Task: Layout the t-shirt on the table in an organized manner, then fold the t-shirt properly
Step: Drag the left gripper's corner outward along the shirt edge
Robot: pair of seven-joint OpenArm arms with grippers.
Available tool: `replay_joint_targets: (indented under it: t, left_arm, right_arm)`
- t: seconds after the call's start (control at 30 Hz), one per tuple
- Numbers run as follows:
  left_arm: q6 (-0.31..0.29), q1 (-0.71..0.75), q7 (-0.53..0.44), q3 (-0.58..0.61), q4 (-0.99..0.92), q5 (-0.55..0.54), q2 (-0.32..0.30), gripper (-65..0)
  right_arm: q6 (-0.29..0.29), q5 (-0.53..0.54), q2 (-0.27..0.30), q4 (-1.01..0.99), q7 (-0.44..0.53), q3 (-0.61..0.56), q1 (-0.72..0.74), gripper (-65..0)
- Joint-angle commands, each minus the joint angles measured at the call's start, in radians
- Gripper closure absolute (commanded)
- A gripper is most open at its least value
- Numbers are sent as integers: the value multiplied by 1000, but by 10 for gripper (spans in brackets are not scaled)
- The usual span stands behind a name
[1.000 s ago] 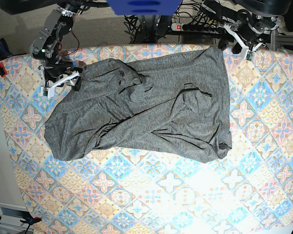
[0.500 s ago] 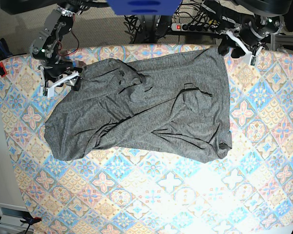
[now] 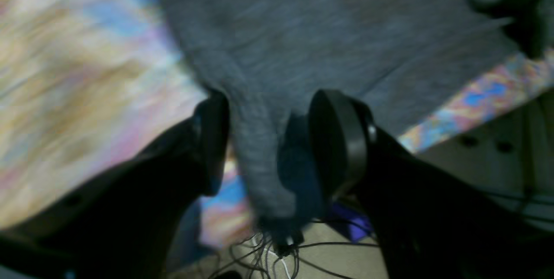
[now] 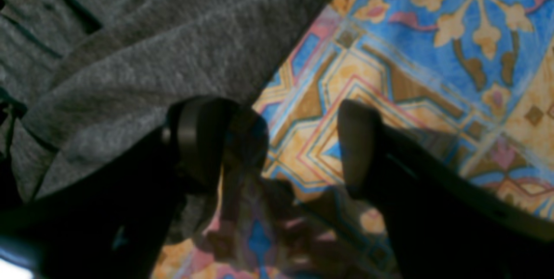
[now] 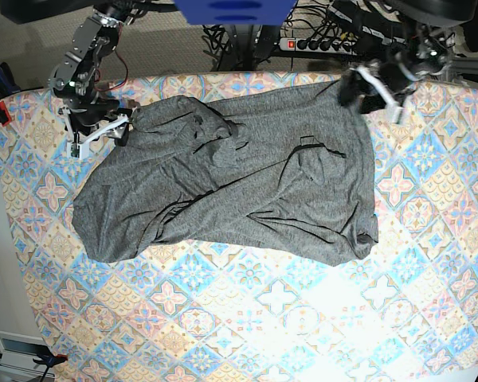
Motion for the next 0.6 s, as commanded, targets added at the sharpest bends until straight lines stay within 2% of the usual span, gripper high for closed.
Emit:
replay_joint_targets:
  t: [0.0, 0.3, 0.47, 0.57]
  left_arm:
    - [7, 6, 68, 22, -3, 69, 5, -323]
    - [7, -18, 68, 36, -58, 108, 24, -323]
    - [7, -18, 68, 36, -58, 109, 24, -323]
    - [7, -18, 68, 36, -58, 120, 12, -323]
  right_arm:
    - [0, 0, 7, 14, 7, 5, 4, -389]
    - [0, 0, 7, 44, 10, 11, 4, -388]
    - [0, 0, 7, 116, 103, 69, 4, -388]
    - [1, 3, 7, 110, 113, 79, 4, -388]
